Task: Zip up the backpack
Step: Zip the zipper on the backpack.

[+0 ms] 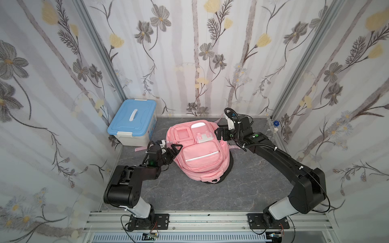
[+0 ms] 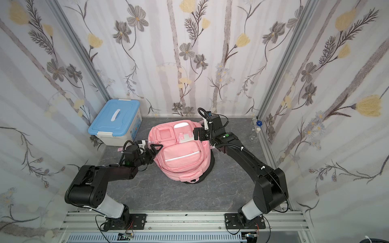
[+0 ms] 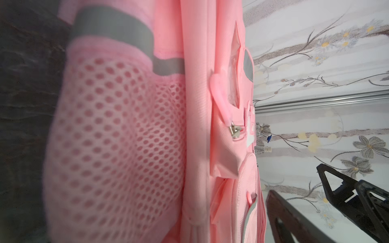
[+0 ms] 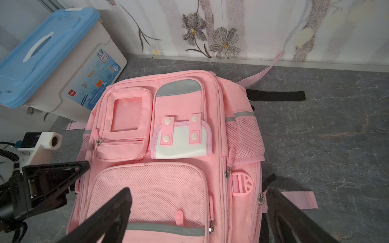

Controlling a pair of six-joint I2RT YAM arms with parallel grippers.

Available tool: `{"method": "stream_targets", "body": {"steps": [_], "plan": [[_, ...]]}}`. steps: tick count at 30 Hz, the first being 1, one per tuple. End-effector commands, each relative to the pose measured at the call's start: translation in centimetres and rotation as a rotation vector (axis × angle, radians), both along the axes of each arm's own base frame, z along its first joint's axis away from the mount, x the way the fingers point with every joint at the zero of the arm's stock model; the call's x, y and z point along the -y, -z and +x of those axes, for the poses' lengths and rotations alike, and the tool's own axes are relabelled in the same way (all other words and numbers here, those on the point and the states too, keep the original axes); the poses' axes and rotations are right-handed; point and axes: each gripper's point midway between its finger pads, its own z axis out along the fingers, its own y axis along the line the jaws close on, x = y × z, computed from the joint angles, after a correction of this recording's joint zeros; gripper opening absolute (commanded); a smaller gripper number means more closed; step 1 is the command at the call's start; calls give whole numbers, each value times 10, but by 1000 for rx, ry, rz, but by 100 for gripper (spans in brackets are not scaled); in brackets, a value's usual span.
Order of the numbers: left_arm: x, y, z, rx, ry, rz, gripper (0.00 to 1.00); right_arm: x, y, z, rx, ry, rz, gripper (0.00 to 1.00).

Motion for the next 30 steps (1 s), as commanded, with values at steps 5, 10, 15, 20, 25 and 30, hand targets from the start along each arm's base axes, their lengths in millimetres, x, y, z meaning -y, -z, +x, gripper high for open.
{"method": "stream_targets", "body": {"steps": [5, 10, 15, 20, 25, 30], "plan": [[0, 12, 1, 23, 17, 58, 100, 3, -3, 4, 10, 17, 17, 100], [3, 15, 2, 32, 40, 52, 84, 2, -3, 4, 7, 15, 22, 100], [10, 19, 6, 53, 70, 11, 60, 2, -2, 4, 3, 14, 25, 100], [16, 20, 8, 77, 94, -37, 23, 0, -1, 4, 1, 4, 26, 100], [16, 17, 4, 92, 92, -38, 0, -8, 2, 9, -29, -24, 13, 100], [18, 4, -3, 115, 104, -14, 0, -44, 9, 17, -56, -97, -76, 100]]}}
